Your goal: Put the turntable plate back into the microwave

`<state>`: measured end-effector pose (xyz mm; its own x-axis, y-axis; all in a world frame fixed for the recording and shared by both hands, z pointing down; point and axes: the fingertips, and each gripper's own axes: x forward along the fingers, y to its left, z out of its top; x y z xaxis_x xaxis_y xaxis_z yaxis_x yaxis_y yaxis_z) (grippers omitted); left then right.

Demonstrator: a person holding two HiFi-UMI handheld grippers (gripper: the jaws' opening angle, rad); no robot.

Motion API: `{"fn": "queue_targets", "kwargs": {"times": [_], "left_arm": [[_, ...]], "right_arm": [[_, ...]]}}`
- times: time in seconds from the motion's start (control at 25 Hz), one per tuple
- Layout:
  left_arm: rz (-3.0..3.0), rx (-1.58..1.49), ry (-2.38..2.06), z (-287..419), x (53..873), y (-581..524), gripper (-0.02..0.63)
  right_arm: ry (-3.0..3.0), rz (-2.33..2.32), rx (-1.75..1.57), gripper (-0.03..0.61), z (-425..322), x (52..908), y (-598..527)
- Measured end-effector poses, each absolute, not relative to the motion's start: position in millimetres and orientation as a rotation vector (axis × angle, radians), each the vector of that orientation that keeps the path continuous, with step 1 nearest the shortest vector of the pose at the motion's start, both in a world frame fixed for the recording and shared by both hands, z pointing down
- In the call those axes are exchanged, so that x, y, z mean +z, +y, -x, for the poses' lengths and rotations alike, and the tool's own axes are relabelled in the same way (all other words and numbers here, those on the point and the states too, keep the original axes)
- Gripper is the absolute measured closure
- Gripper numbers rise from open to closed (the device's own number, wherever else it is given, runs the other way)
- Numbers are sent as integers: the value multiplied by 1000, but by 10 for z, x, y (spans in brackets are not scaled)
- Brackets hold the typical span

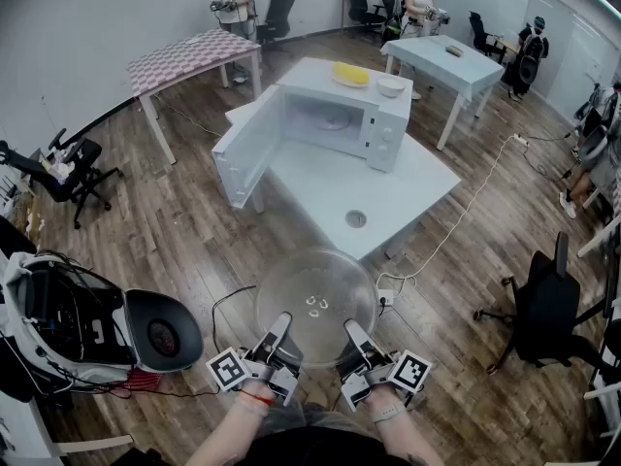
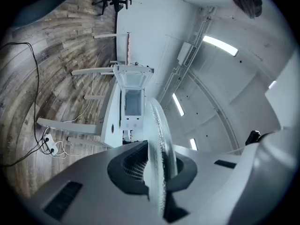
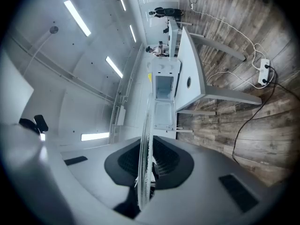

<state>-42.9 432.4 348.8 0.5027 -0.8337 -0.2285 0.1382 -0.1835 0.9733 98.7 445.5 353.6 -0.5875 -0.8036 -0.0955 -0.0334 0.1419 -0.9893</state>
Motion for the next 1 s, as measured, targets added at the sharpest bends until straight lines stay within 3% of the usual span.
{"fn": "queue_targets", "kwargs": {"times": [1.0], "left_arm": [[-1525, -951, -605, 351, 3533, 3262, 581]], "right_arm": [[1726, 826, -1475, 537, -1052, 3597, 3452]]}}
